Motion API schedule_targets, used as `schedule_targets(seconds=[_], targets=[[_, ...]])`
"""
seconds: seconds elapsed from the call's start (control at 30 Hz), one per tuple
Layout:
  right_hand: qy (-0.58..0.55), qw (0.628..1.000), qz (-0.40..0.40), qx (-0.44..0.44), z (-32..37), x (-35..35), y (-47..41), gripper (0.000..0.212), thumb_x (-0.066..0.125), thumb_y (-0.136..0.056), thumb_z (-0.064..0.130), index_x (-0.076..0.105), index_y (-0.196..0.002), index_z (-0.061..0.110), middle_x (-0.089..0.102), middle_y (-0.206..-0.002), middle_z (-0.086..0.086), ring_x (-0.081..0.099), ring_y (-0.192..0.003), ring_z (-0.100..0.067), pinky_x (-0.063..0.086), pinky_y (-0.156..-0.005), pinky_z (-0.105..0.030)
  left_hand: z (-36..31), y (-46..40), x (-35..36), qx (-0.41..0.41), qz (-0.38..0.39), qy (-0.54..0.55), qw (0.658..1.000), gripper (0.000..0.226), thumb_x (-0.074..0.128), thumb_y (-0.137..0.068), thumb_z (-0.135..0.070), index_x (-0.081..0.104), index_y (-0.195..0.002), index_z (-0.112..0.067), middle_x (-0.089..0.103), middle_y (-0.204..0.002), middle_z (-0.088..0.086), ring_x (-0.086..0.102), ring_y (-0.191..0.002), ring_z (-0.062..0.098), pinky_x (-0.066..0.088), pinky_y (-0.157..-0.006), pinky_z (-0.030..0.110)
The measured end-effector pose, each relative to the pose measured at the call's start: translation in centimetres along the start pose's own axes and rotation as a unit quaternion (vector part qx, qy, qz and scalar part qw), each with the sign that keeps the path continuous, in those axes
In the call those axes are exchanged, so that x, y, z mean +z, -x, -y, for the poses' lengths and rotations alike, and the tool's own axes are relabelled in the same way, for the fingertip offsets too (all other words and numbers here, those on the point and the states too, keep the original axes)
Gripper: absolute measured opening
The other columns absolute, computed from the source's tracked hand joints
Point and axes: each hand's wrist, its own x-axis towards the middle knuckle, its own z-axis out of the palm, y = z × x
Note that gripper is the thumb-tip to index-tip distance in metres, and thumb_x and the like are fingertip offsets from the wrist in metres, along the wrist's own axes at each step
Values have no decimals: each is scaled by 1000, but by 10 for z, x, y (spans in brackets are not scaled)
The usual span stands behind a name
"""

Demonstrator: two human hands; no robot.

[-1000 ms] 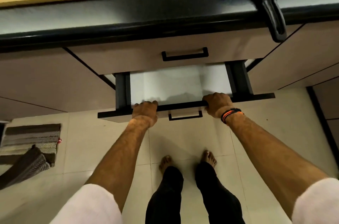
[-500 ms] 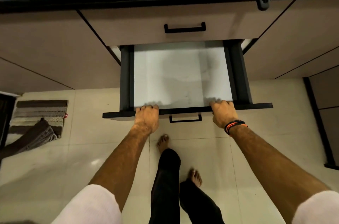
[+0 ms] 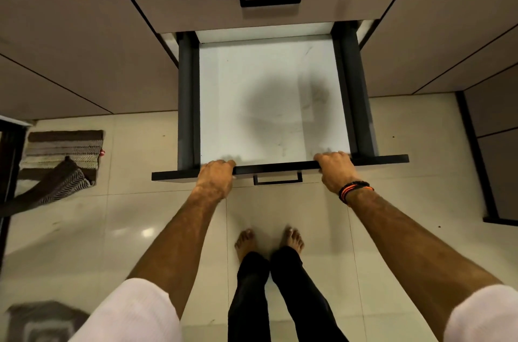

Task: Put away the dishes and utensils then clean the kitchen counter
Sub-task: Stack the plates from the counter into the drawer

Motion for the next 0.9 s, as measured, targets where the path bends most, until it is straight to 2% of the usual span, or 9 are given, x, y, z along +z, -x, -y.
schedule_targets(seconds=[0.1, 0.27, 0.47, 0.57, 0.73, 0.9], targets=[[0, 1000, 7, 9, 3, 3, 15, 31, 54, -95, 7, 57, -124, 17, 66, -115, -5, 61, -108, -25, 42, -100, -36, 1, 12, 6, 9, 15, 11, 1000, 37, 50, -101, -33, 48, -133, -15, 62, -118, 9, 59, -110, 25, 46, -99, 39], [-12, 999, 29, 24, 9, 4, 34, 30, 52, -95, 7, 58, -123, 16, 66, -116, -5, 60, -109, -24, 41, -101, -34, -1, 25, 14, 14, 40, -2, 999, 39, 48, -102, -33, 46, -136, -15, 61, -122, 9, 58, -112, 25, 47, -99, 39], [-30, 999, 31, 30, 13, 1, 46, 23, 54, -98, 17, 57, -121, 15, 66, -115, -6, 60, -108, -25, 45, -99, -36, -5, 31, 17, 1, 37, 5, 999, 46, 52, -99, -37, 45, -139, -14, 60, -128, 9, 56, -117, 26, 43, -102, 40], [-58, 997, 44, 27, 11, -2, 47, 33, 56, -99, 29, 55, -128, 14, 64, -121, -7, 59, -113, -26, 46, -102, -39, -6, 31, 13, -10, 55, 16, 998, 48, 55, -97, -41, 47, -136, -15, 60, -128, 8, 56, -117, 26, 43, -103, 41], [-109, 993, 40, 31, 11, -23, 54, 51, 60, -94, 47, 54, -131, 13, 65, -122, -8, 60, -112, -26, 50, -99, -43, -7, 44, -13, -32, 62, 77, 995, 55, 58, -95, -44, 46, -138, -13, 56, -134, 10, 52, -123, 27, 41, -104, 42], [-130, 991, -1, 29, 7, -89, 61, 59, 58, -92, 57, 54, -129, 12, 63, -124, -9, 59, -113, -27, 51, -97, -43, 2, 64, -77, -65, 32, 142, 987, 65, 62, -91, -47, 42, -142, -12, 52, -139, 11, 50, -126, 30, 41, -107, 44]])
